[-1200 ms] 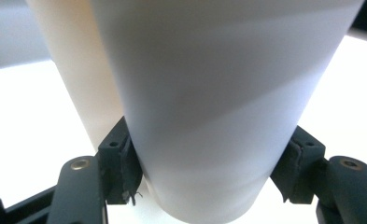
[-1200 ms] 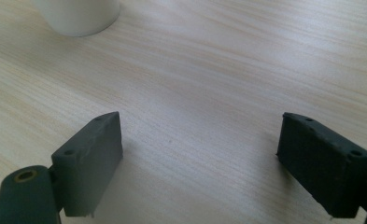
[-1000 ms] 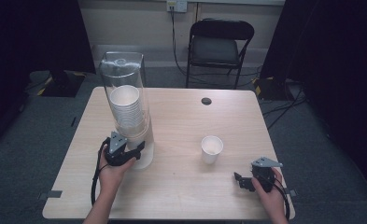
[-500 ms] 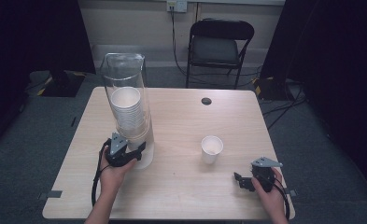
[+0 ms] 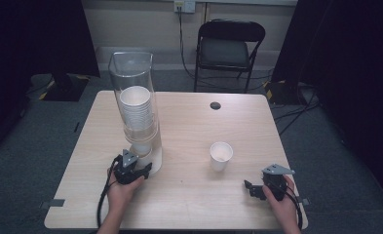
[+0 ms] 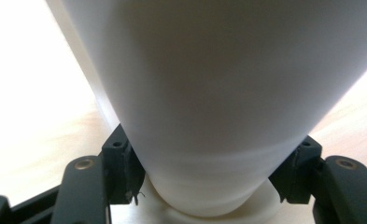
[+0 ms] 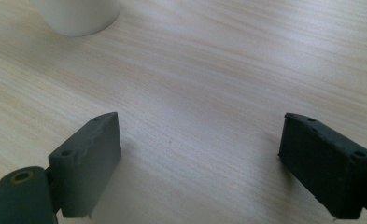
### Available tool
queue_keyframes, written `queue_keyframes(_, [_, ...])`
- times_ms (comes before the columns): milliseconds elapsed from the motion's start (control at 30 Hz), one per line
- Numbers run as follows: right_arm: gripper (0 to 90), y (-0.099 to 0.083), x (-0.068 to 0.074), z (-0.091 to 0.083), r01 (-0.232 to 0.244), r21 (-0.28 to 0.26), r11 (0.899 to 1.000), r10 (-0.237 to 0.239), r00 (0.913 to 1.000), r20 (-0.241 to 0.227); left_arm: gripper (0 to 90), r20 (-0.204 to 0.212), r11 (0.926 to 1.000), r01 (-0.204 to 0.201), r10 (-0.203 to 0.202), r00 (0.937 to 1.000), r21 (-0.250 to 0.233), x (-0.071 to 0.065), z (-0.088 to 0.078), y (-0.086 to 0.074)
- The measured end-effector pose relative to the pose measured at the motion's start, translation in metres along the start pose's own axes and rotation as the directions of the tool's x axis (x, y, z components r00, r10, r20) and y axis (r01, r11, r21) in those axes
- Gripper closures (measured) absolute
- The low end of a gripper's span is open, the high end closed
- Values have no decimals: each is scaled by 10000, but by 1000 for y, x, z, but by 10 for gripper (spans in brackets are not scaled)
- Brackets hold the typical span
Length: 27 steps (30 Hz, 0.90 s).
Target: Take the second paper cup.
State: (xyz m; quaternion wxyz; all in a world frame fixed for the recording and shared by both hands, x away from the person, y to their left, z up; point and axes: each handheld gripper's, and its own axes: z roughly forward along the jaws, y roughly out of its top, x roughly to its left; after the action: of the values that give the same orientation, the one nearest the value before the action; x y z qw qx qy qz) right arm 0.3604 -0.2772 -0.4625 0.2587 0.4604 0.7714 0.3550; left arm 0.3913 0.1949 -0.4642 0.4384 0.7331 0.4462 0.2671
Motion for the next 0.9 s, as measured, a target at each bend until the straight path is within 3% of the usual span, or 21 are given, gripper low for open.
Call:
queue_keyframes(33, [121,0,0,0,-9,8,10000,9,10000,-16,368,-30,9992,-395,395,9992,21,-3,-1,3])
queue_keyframes(133, [117,0,0,0,-10,16,10000,10,10000,-35,364,243,9978,-648,645,9976,132,-1,-9,6])
queue_keyframes(200, [105,0,-1,1,51,14,10000,-51,10000,-29,362,595,9989,-434,422,9973,174,1,-14,3])
queue_keyframes(233, [95,1,-1,1,19,35,10000,-19,10000,-54,362,731,9982,-542,521,9960,271,1,-15,1])
queue_keyframes(333, [83,2,-1,2,20,83,10000,-20,10000,-14,360,906,9981,-369,324,9954,485,0,-18,-6])
queue_keyframes(600, [83,1,-1,2,8,88,10000,-8,10000,-22,359,733,9975,-537,502,9960,469,1,-26,-9])
queue_keyframes(900, [82,1,-1,2,5,87,10000,-5,10000,-22,356,706,9907,-1228,1186,9904,581,11,-35,-12])
